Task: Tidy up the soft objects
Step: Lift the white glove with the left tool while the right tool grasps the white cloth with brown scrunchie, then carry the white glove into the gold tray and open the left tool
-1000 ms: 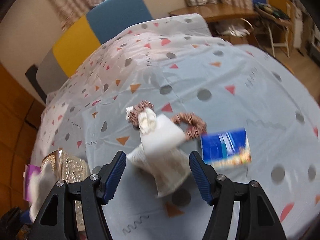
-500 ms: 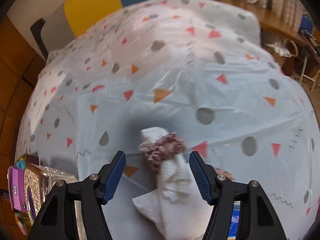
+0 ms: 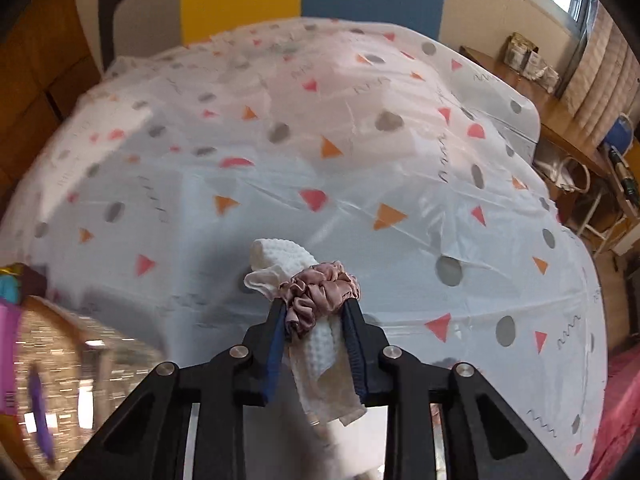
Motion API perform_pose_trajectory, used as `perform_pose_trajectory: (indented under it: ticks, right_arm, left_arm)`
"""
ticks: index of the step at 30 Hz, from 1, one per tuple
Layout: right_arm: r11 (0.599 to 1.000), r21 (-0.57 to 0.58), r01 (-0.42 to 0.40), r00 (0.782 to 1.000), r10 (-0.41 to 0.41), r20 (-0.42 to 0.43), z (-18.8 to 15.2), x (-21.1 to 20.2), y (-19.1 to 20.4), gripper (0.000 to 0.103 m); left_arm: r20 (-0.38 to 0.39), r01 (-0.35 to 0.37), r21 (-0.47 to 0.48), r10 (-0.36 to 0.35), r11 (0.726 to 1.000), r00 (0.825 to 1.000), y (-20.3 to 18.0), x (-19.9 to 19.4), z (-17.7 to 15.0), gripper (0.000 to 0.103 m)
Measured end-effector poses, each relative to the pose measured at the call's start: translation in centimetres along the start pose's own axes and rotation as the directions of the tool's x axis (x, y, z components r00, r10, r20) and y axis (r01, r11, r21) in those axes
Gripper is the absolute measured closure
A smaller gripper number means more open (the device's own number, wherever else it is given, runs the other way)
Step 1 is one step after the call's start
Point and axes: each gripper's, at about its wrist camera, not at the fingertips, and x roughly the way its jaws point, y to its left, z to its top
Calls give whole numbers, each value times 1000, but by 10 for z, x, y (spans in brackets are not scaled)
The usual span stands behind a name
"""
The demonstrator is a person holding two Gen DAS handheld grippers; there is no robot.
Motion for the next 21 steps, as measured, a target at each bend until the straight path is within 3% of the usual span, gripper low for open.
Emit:
perform_pose_trajectory:
  ticks: [3,7,11,16,21]
  right_arm:
    - [997,-37,-61,997,60,-43,-19,-10,18,75]
    - [997,-39,-64,992,60,-107,-68,-8,27,75]
    - [1000,-11,-13,987,11,-160,-121,8,24,75]
    - [997,66,-38,996,44,-78,-150,11,15,74]
    - [1000,-4,-2,998,1,-63,-154,14,22,71]
  left_arm:
    - [11,6,-16,-6,1000,1000,3,-5,-1,66]
    - [24,16,-29,-15,999,1000,6,-13,-6,66]
    - [37,20,-32,-19,999,999,7,-21,-11,66]
    - [58,21,-45,-18,999,998,12,-35,-18,66]
    - [80,22,-91,-15,996,997,28,-50,-22,66]
